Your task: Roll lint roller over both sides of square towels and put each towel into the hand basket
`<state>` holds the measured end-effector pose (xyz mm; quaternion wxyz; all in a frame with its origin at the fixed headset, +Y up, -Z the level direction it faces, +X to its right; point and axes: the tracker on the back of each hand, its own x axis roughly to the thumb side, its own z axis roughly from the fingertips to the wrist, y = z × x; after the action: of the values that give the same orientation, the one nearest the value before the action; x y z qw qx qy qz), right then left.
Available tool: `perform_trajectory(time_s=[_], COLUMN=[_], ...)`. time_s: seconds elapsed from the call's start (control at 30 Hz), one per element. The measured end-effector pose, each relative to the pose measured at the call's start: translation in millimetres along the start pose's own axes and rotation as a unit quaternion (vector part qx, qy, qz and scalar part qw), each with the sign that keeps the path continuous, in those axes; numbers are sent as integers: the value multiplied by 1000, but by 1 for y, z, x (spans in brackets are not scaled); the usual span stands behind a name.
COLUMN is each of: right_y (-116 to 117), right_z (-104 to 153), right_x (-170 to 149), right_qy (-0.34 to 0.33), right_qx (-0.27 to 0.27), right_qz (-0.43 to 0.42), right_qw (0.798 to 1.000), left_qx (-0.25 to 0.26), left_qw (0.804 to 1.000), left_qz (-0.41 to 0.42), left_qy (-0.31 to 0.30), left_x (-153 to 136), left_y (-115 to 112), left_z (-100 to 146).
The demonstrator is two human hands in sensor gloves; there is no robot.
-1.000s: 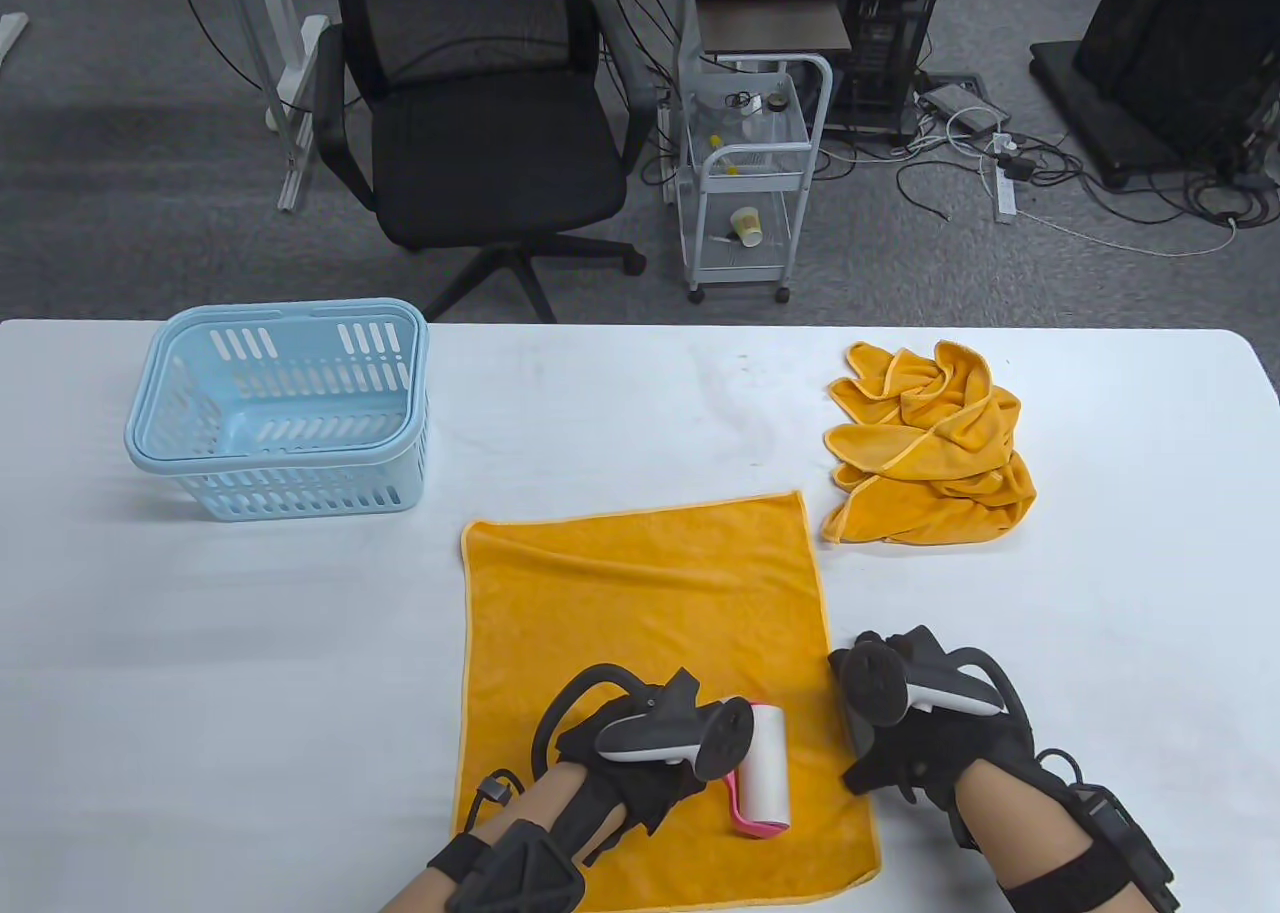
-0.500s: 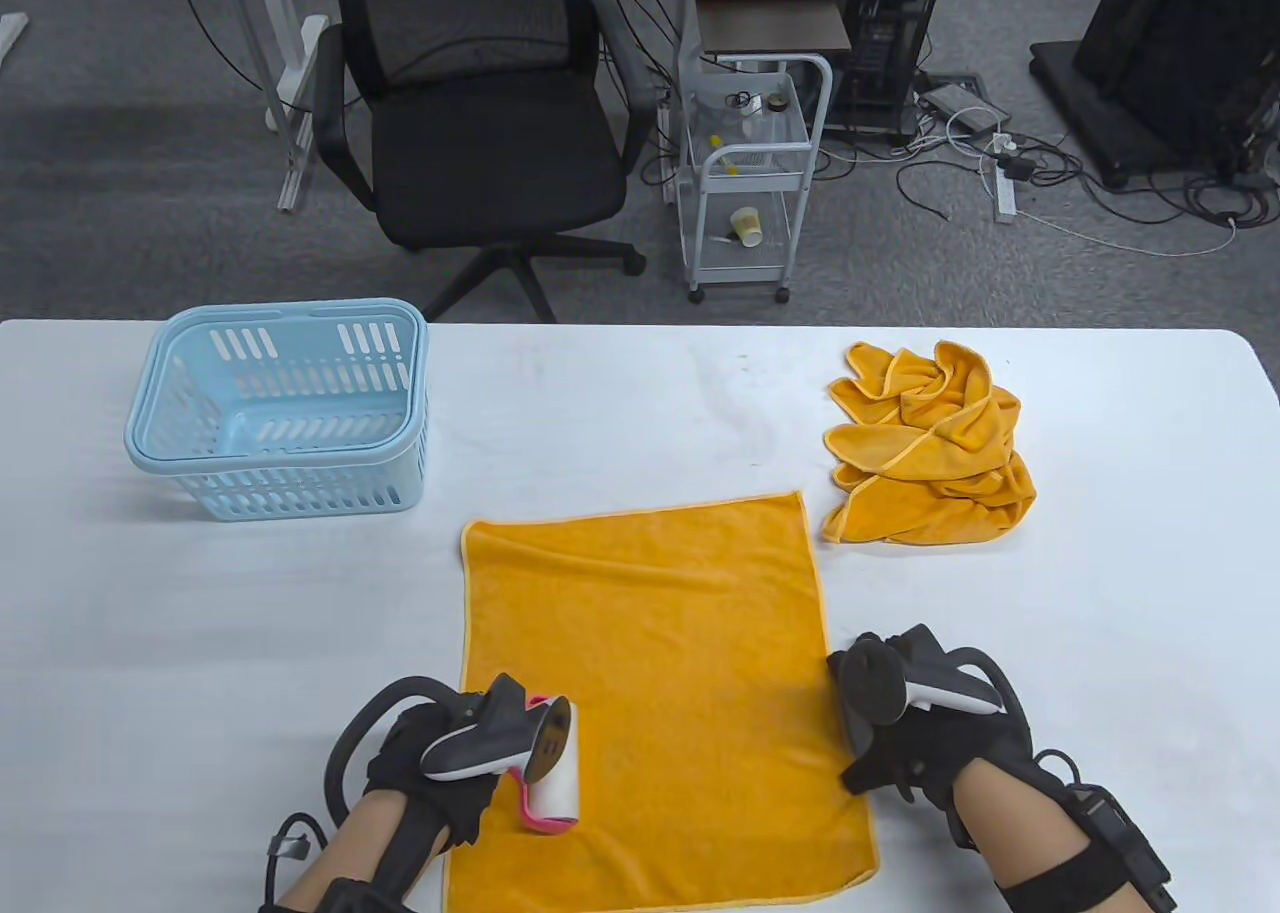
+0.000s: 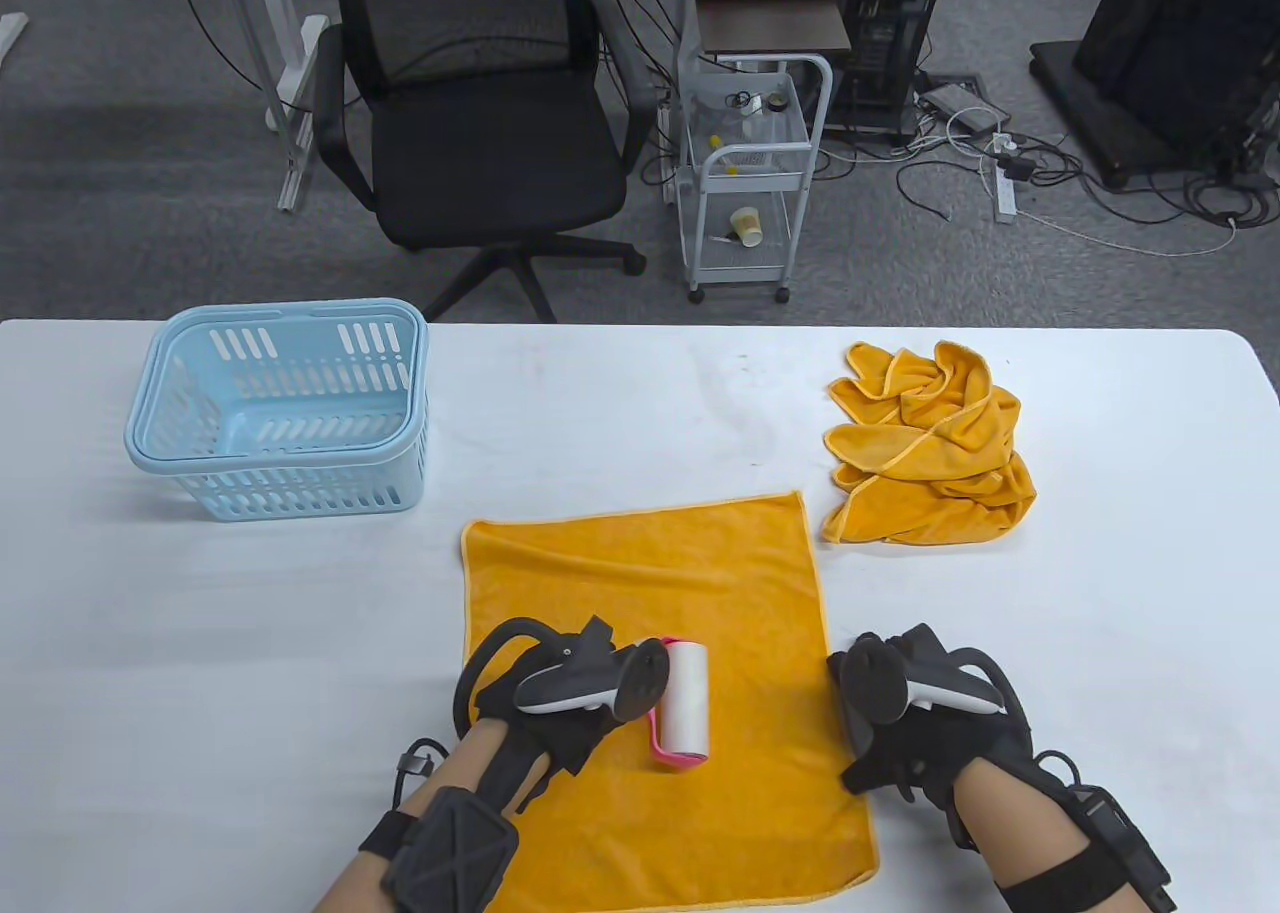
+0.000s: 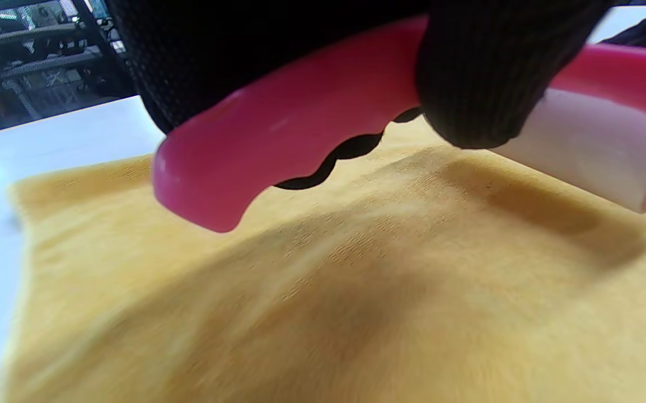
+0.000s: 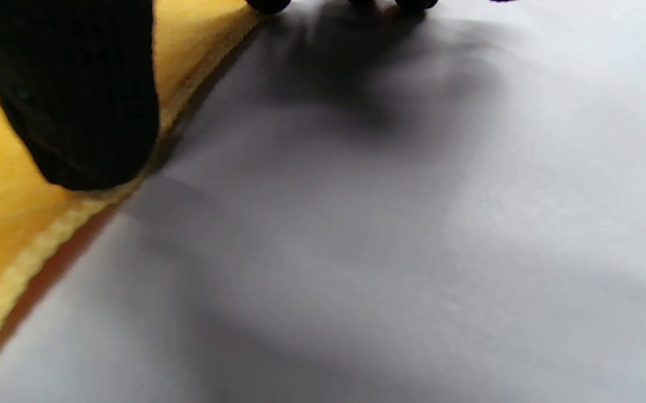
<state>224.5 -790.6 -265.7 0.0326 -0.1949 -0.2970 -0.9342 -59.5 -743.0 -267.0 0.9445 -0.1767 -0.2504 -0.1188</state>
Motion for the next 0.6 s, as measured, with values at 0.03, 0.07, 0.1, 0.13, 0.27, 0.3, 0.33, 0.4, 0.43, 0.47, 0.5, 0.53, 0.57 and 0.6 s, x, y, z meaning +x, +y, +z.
perform_trajectory(time_s=[0.03,0.07,0.1,0.13,0.27,0.3,0.33,0.4,0.43,0.47,0.5,0.53,0.57,0.6], right_y=[0,0,0,0,0,-1,-1,-1,-1,-1,-1,-1,-1,-1], right_z=[0,0,0,0,0,0,0,0,0,0,0,0,0,0], right_x=[0,0,0,0,0,0,0,1,1,1,1,1,1,1], right_qy=[0,0,0,0,0,0,0,0,0,-1,-1,-1,-1,-1], right_qx=[0,0,0,0,0,0,0,0,0,0,0,-1,-1,0], right_qz=[0,0,0,0,0,0,0,1,2,2,2,2,2,1], right_qw=[1000,1000,1000,1000,1000,1000,1000,1000,1000,1000,1000,1000,1000,1000], left_qx=[-2,-9,-23,-32,-89,-98,-108,-135,-143,-148,-147,-139,-120,-101], left_qw=[1000,1000,999,998,978,972,968,955,951,951,954,960,969,976], left_qz=[-6,-19,-37,-41,-140,-156,-162,-176,-180,-177,-161,-136,-101,-69], left_qy=[2,12,25,35,125,145,157,197,205,208,207,204,193,178], left_x=[1,0,-5,-10,-50,-62,-71,-94,-101,-108,-112,-113,-112,-107], left_y=[-1,-3,-6,-7,-19,-23,-25,-30,-31,-29,-26,-23,-16,-11], left_z=[-3,-5,-5,-4,12,16,19,28,30,33,34,33,32,27])
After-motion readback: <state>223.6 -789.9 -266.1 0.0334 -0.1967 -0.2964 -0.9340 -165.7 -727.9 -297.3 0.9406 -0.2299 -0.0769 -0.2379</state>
